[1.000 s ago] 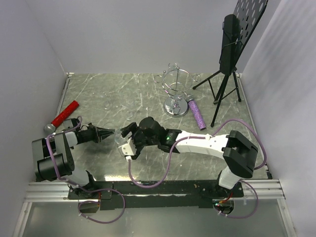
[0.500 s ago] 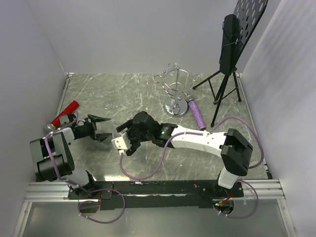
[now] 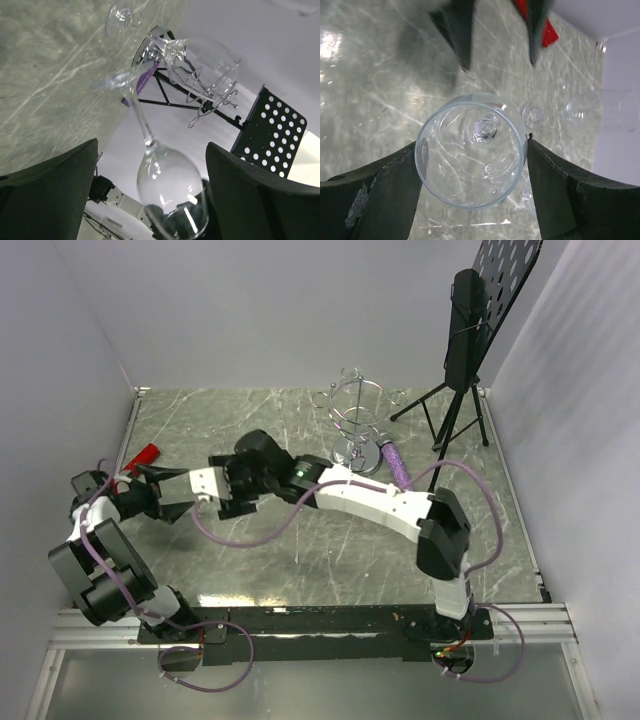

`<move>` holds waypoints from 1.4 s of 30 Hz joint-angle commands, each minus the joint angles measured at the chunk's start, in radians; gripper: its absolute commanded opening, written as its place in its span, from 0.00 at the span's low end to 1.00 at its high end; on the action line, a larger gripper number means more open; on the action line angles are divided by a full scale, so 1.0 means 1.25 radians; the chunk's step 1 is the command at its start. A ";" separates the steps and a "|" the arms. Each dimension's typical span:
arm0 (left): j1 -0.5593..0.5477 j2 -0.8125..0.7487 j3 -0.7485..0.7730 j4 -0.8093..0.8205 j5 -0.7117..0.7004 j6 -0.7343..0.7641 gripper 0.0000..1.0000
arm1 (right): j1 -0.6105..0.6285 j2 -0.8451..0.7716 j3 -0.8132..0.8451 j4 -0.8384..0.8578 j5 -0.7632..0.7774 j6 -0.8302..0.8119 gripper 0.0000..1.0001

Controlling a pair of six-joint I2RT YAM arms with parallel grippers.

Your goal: Take the wine glass off the wine glass rack

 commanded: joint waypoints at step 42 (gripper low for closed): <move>0.184 -0.004 -0.019 -0.066 0.051 0.091 0.95 | -0.111 0.332 0.501 -0.065 0.065 0.417 0.50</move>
